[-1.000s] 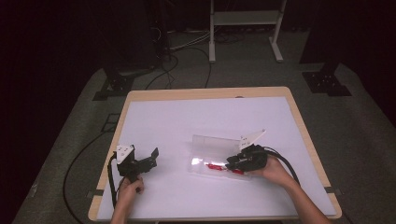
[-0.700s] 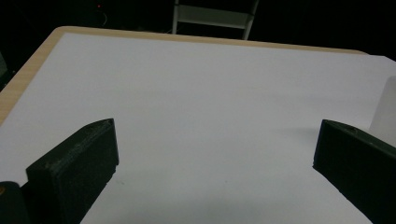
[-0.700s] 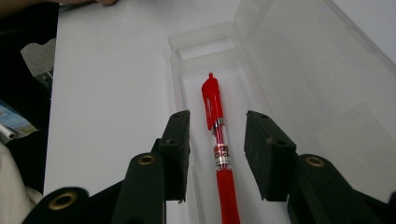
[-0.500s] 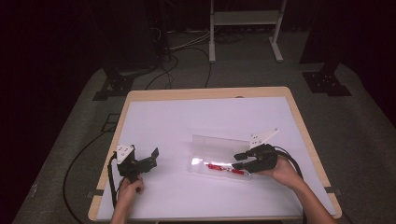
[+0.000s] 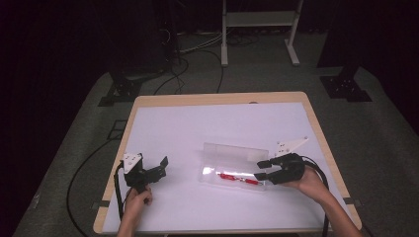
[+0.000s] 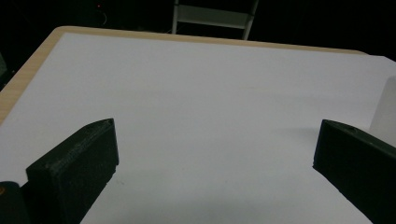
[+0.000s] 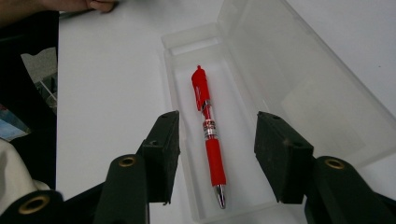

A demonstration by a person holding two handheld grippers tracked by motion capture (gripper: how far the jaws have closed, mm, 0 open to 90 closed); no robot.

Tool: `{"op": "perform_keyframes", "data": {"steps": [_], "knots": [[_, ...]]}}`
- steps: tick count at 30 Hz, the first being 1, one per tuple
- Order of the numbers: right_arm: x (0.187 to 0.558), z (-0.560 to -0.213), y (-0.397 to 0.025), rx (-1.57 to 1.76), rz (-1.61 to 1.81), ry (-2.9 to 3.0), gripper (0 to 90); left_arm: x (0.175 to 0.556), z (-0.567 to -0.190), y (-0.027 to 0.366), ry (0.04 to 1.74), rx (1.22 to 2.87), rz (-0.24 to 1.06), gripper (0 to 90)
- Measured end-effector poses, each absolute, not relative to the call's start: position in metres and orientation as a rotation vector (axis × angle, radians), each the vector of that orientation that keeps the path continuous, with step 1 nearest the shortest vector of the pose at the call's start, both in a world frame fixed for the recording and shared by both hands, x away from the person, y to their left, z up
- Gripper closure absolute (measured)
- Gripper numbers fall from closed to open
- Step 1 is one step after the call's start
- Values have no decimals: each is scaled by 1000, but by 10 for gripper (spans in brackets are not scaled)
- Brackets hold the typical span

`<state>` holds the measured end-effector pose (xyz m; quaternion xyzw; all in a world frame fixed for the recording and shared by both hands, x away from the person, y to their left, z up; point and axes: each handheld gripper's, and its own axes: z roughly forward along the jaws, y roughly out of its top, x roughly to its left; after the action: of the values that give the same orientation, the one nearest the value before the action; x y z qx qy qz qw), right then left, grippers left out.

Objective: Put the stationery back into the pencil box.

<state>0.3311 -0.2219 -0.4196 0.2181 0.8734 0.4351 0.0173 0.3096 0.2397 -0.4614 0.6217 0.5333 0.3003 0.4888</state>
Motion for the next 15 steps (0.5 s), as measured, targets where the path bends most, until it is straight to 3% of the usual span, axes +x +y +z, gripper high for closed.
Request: {"op": "perform_keyframes", "data": {"steps": [15], "knots": [[325,-417,-242,713,1352,2680,460,310,-461,239,1295,1509,730,0]]}}
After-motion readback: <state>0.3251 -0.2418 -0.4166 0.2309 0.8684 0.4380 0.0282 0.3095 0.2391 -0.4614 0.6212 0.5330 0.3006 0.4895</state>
